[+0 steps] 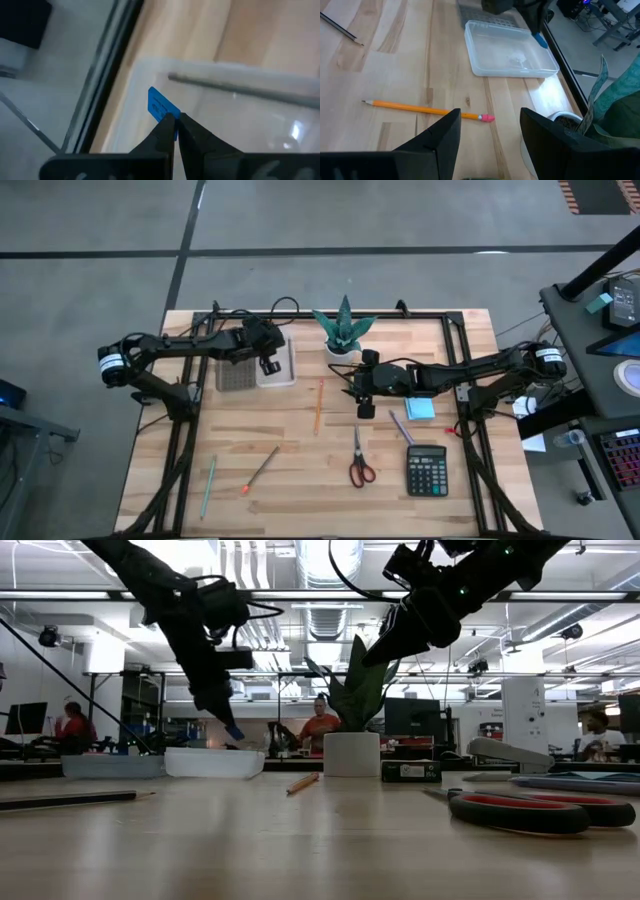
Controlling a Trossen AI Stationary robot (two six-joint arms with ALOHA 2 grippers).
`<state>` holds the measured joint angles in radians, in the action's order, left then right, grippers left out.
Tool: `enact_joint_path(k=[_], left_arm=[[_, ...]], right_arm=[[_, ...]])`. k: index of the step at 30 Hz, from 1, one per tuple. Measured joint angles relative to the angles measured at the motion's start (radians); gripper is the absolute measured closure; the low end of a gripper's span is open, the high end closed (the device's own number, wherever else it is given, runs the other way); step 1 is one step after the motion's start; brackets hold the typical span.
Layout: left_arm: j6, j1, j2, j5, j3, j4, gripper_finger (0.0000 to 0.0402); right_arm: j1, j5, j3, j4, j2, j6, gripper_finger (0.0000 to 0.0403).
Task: Pack school essentials
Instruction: Put the blue eraser into the black supply box
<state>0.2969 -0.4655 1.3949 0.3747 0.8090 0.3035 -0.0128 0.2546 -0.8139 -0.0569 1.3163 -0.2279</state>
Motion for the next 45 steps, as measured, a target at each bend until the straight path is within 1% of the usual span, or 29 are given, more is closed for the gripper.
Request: enact_joint_path(k=[3,10,12,18,21,24,28,33,37,41,45], left_arm=[[0.006,0.0,0.0,-0.004,-0.017,-0.066,0.0401],[0.0,0.0,0.0,-0.014,-0.024,-0.063,0.0397],[0.0,0.0,0.0,-0.014,-0.026,-0.063,0.0384],[-0.001,0.0,0.0,-0.01,-0.026,-0.088,0.0322],[-0.004,0.0,0.0,-0.002,-0.026,-0.108,0.0298],[-0.032,0.002,0.0,-0.002,-0.023,-0.113,0.0283],[-0.103,0.022,-0.006,-0.002,-0.011,-0.108,0.0277],[-0.19,0.09,-0.027,-0.004,0.01,-0.105,0.0276],[-0.244,0.182,-0.05,-0.008,0.013,-0.114,0.0276],[-0.33,0.286,-0.057,-0.009,0.011,-0.113,0.0276],[-0.398,0.341,-0.055,-0.017,0.007,-0.108,0.0276]], right_arm=[[0.0,0.0,-0.001,0.001,0.0,0.0,0.0209],[0.0,0.0,-0.002,0.0,0.0,0.004,0.0209],[0.0,0.0,-0.002,0.0,0.0,0.006,0.0209],[0.0,0.0,-0.002,0.0,0.0,0.007,0.0209],[0.0,0.0,-0.002,0.0,0.0,0.008,0.0209],[0.0,0.0,-0.002,0.0,0.0,0.008,0.0209],[0.0,0.0,-0.003,0.0,0.0,0.008,0.0209],[0.0,0.0,-0.003,0.0,0.0,0.01,0.0209],[0.0,0.0,-0.003,0.0,0.0,0.011,0.0209],[0.0,0.0,-0.003,0.0,0.0,0.011,0.0209],[0.0,0.0,-0.004,0.0,0.0,0.011,0.0209]])
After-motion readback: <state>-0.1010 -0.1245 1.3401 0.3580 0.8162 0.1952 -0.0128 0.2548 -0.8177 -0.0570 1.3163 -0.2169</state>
